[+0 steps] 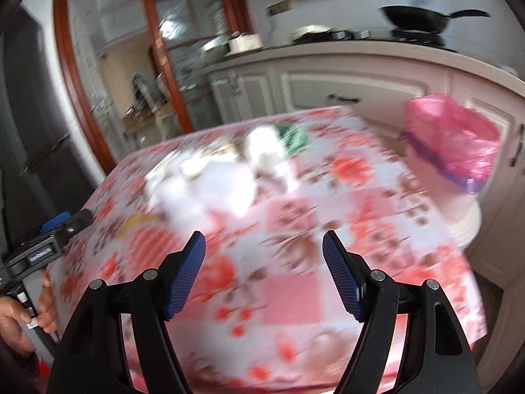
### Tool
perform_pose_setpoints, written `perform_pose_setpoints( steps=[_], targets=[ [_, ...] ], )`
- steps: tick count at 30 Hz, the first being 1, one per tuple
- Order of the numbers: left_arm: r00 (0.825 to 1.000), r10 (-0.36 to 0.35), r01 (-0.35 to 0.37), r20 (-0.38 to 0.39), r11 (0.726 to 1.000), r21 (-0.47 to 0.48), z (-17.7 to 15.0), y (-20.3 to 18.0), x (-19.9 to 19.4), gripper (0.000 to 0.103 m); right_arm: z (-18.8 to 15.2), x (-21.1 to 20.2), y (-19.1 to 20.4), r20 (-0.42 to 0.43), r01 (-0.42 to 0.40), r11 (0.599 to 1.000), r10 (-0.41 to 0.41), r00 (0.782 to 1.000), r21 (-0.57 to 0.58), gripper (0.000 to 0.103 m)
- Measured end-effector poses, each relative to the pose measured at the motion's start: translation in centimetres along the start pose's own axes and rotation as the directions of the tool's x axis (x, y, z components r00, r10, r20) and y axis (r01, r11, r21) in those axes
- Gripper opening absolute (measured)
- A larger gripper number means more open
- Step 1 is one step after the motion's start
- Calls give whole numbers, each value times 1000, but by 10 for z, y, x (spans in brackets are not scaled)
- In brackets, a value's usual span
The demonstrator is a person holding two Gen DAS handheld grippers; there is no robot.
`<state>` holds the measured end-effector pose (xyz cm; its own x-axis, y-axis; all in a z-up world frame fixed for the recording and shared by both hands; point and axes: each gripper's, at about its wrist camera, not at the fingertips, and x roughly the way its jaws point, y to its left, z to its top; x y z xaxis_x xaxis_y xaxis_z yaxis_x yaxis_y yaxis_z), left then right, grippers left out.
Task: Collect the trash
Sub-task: 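Grasp the yellow sponge with the left tool while the right tool grasps another pink foam net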
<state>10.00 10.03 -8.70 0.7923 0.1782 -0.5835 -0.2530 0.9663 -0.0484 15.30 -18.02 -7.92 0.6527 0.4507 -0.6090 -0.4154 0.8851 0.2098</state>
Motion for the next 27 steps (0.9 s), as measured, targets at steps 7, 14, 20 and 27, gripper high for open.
perform_pose_setpoints(
  steps=[7, 14, 20, 27],
  targets=[
    [998, 51, -52, -24, 998, -43, -23, 19, 5, 90, -7, 9, 56, -34, -98, 988, 94, 995, -116, 82],
    [997, 74, -76, -27, 994, -76, -28, 29, 11, 90, -3, 39, 80, -89, -104, 983, 91, 992, -152, 83],
    [996, 79, -82, -38, 993, -80, -33, 34, 14, 90, -9, 67, 77, -154, -130, 988, 116, 981, -84, 83],
    [995, 65, -70, -70, 995, -78, -37, 30, 22, 90, -15, 69, 68, -155, -186, 982, 177, 972, -41, 70]
  ],
)
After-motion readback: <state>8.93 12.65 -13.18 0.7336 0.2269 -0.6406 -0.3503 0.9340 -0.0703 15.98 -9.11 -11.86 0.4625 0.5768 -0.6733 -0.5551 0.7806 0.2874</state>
